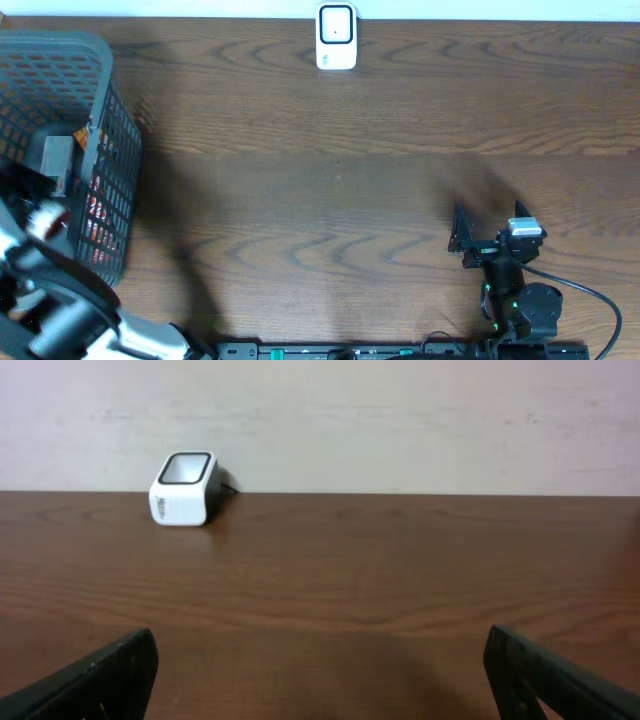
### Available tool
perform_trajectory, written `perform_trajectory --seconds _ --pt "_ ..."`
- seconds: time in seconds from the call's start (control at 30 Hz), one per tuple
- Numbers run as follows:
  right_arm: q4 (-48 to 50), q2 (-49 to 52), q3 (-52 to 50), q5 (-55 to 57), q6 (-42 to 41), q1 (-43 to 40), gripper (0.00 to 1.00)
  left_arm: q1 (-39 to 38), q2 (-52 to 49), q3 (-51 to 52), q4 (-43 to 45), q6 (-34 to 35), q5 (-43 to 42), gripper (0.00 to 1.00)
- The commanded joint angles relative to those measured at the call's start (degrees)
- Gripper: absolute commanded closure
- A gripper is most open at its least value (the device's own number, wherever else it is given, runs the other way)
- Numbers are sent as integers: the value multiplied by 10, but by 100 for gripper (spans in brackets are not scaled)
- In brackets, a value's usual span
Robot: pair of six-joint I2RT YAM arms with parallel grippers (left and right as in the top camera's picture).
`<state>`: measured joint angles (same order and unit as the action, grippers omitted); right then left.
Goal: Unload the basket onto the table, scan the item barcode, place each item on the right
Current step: 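Lower the left gripper into the basket and grasp the green container, then lift the green container out and place it on the table center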
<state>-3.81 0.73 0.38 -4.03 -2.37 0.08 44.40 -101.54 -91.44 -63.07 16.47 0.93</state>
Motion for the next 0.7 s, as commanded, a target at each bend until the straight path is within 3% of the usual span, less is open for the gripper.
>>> perform_trajectory --seconds 0.0,0.1,0.23,0.33,0.5,0.6,0.67 --pt "-2 -2 -1 1 3 5 1 -1 92 -58 -5 3 -66 44" --pt "-2 -2 -1 1 3 5 1 -1 161 -80 4 16 -144 44" --pt "-2 -2 -1 1 3 5 1 -29 282 -83 40 20 -316 44" --pt "-2 -2 -1 1 3 5 1 -95 330 -82 45 27 -334 44" --pt "-2 -2 -1 1 3 5 1 -260 356 -78 44 44 -284 44" --pt "-2 -2 -1 1 3 5 1 -371 351 -64 45 68 -178 44" --pt "-2 -2 -1 1 3 5 1 -478 332 -44 50 90 -45 44"
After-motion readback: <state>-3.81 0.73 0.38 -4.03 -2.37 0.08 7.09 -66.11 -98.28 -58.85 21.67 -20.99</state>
